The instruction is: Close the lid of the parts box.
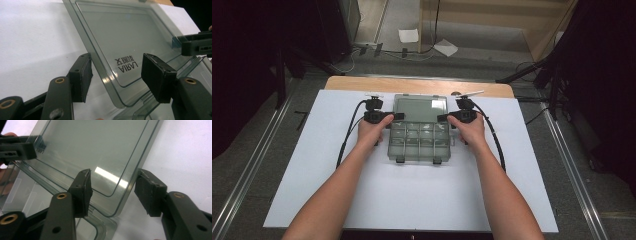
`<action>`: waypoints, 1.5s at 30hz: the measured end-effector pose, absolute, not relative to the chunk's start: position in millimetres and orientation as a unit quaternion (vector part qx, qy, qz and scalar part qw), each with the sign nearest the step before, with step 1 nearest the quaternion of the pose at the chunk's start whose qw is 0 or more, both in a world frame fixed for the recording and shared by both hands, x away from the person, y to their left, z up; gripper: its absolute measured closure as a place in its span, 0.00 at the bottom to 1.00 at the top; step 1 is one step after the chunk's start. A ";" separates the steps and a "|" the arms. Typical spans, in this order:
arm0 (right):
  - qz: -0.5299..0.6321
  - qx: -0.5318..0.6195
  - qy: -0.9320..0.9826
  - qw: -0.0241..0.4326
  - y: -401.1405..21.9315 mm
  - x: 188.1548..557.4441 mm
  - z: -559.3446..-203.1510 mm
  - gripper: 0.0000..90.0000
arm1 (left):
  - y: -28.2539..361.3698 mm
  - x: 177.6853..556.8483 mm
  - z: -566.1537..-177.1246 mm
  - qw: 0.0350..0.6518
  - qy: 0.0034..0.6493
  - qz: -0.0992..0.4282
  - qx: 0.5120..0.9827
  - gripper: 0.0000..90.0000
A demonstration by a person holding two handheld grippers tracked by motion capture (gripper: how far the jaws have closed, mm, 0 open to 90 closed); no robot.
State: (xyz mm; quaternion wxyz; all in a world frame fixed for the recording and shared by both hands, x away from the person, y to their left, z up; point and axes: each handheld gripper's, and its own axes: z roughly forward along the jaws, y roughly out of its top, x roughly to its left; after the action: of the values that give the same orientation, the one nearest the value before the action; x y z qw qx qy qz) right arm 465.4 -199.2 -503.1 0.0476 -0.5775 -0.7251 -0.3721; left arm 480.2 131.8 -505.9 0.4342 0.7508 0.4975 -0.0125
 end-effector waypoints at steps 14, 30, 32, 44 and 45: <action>-0.397 -0.566 -0.722 -0.016 -212.0 451.3 -487.2 0.92 | 139.4 474.3 -485.2 0.455 0.477 0.024 0.752 0.73; -0.397 -0.565 -0.720 -0.068 -206.1 432.6 -479.5 0.95 | 143.0 462.0 -474.3 0.447 0.471 0.071 0.757 0.93; -0.396 -0.564 -0.722 -0.066 -206.2 433.1 -478.8 0.95 | 143.4 462.0 -474.1 0.448 0.470 0.070 0.757 0.93; -0.424 -0.549 -0.715 -0.089 -211.8 452.7 -448.0 0.80 | 145.0 461.5 -475.7 0.463 0.458 0.070 0.756 0.94; -0.427 -0.549 -0.713 -0.091 -212.5 455.1 -444.6 0.79 | 145.1 461.5 -475.8 0.464 0.457 0.069 0.756 0.94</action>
State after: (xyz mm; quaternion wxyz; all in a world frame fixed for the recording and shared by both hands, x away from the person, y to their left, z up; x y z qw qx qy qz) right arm 455.1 -212.5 -444.6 -0.0906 -0.5488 -0.7130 -0.4269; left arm 461.5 145.1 -475.8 0.4636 0.7558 0.4573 0.0691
